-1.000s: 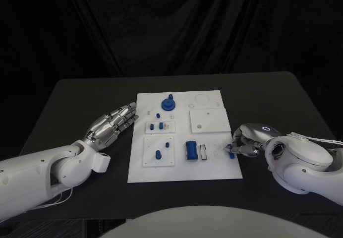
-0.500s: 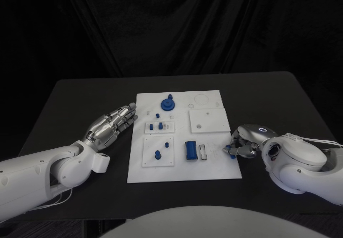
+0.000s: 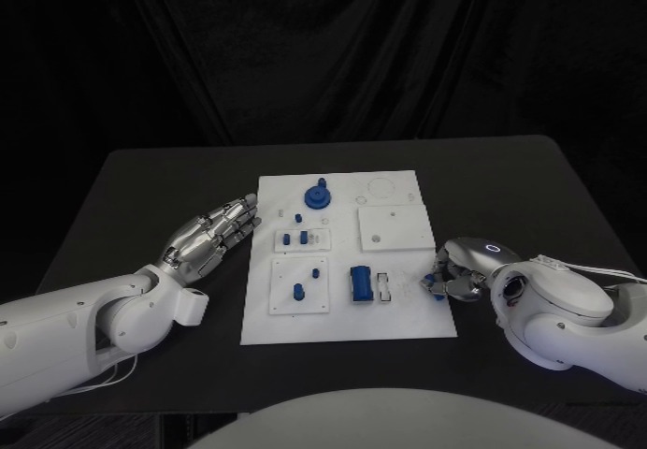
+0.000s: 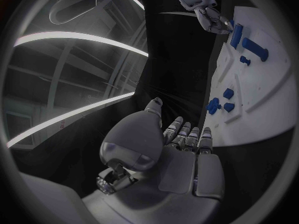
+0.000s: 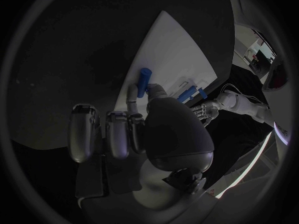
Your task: Assemble the parts on the task board
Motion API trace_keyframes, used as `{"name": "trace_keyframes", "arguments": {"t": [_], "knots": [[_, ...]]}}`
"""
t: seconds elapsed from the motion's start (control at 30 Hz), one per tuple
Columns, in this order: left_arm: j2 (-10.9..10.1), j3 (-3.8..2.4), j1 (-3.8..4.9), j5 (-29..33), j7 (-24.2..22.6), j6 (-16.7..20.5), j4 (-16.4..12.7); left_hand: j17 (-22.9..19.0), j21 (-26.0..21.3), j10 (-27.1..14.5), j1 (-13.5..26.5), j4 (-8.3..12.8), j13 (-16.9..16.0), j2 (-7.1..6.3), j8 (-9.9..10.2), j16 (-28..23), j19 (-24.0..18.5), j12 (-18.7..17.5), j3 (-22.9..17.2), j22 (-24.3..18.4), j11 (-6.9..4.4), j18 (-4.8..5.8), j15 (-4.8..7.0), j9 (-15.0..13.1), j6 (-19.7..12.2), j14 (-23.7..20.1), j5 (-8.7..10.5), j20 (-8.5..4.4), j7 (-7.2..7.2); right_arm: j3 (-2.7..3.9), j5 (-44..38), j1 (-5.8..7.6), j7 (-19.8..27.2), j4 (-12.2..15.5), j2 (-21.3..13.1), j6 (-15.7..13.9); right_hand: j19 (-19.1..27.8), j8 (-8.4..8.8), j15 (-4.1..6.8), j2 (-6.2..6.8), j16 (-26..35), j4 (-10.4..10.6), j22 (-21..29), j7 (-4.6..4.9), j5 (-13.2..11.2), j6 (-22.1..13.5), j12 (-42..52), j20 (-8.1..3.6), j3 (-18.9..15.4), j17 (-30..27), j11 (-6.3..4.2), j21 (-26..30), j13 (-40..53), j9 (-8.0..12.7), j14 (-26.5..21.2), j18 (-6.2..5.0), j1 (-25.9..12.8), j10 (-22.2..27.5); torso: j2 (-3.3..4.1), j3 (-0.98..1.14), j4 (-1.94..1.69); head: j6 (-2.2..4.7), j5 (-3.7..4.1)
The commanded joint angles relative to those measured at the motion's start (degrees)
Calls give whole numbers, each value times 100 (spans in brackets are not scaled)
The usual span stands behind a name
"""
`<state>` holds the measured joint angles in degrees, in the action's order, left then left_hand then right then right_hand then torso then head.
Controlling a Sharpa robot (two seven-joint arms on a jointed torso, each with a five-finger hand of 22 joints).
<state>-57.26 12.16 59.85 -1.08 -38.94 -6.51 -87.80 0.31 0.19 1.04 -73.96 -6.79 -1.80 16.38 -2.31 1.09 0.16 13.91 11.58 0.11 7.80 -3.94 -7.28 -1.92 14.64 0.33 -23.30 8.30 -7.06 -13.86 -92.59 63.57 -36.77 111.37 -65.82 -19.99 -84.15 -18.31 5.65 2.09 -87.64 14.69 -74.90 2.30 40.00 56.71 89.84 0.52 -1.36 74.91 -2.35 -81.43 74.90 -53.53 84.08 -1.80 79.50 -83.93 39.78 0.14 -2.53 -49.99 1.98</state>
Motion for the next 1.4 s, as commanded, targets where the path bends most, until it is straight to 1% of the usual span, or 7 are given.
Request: {"name": "trace_keyframes", "arguments": {"t": [0.03, 0.07, 0.13, 0.17, 0.23, 0.4, 1.4], "knots": [[10, -4, -15, 16, -412, -52, -7, 6, -6, 14, -62, 13, -1, 12, 17, 28, -1, 29, 0, 0, 42, -115, -38, -5, 3, -14, -24, 42, -47, -46, 392, -65, 129, -27, -4, -351, -245, -36, -8, -84, -2, -302, -1228, -30, 19, 24, 16, 27, 367, 982, 26, -35, 1510, 1438, 490, -33, 204, -607, -2, 0, -2, -1, -5], [12, -4, -16, 16, -412, -53, -7, 6, -6, 14, -62, 13, -1, 12, 17, 28, -1, 29, 0, 0, 42, -115, -38, -5, 3, -14, -24, 42, -47, -46, 410, -65, 168, -17, -6, -440, -250, -46, -7, -87, -8, -315, -1232, -30, -111, 24, 16, 24, 458, 993, 27, -46, 1510, 1433, 493, -31, 233, -607, -2, -1, -2, -1, -5], [15, -4, -21, 15, -414, -59, -7, 6, -6, 14, -62, 13, -1, 12, 17, 28, -1, 29, 0, 0, 42, -115, -38, -5, 3, -14, -24, 42, -47, -46, 448, -66, 246, 19, -10, -635, -267, -79, 19, 127, -30, -239, -1245, 7, -1438, -6, 16, 23, 1564, 1033, 82, -93, 1510, 1418, 500, -18, 331, -607, -4, 0, -1, -1, -11], [17, -4, -24, 15, -416, -62, -7, 6, -6, 13, -65, 19, -1, 16, 18, 28, 0, 25, -6, 1, 45, -115, -41, -4, -6, -14, -30, 44, -48, -45, 493, -66, 290, 48, -13, -737, -271, -104, -22, 263, -40, -214, -1249, -43, -1714, 9, 16, 8, 1907, 1053, 78, -106, 1510, 1406, 504, -21, 320, -607, -5, 0, -2, -1, -19], [17, -4, -35, 15, -419, -67, -9, 6, -6, 13, -65, 19, -1, 16, 18, 28, 0, 25, -6, 1, 45, -115, -41, -4, -6, -14, -30, 44, -48, -43, 665, -66, 383, 106, -22, -899, -284, -208, -15, 618, -48, -128, -1257, -15, -1693, 43, 16, 43, 2665, 1066, 46, -139, 1510, 1342, 507, -10, 57, -607, -2, 0, -4, -1, -30], [11, -4, -52, 15, -419, -67, -15, 6, -6, 13, -65, 19, -1, 16, 18, 28, 0, 25, -6, 1, 45, -115, -41, -4, -6, -14, -30, 44, -48, -30, 1356, -63, 635, 222, -23, -1224, -299, -325, -5, 815, -66, -132, -1268, -40, -1705, 56, 16, 26, 3105, 1098, 17, -178, 1510, 1255, 515, -4, -249, -607, -1, 2, -1, -1, -30], [51, -5, -75, 16, -400, -77, 20, 6, -6, 13, -70, 27, 0, 21, 20, 28, 0, 25, -16, 1, 51, -114, -45, -3, -12, -14, -36, 48, -47, -9, 2570, -61, 1028, -69, 485, -1315, -291, -426, 17, 845, -70, -83, -1263, -73, -1746, 32, 16, 4, 3087, 1093, -8, -174, 1510, 1182, 514, -8, -829, -607, 4, 1, 0, -1, -27]]}}
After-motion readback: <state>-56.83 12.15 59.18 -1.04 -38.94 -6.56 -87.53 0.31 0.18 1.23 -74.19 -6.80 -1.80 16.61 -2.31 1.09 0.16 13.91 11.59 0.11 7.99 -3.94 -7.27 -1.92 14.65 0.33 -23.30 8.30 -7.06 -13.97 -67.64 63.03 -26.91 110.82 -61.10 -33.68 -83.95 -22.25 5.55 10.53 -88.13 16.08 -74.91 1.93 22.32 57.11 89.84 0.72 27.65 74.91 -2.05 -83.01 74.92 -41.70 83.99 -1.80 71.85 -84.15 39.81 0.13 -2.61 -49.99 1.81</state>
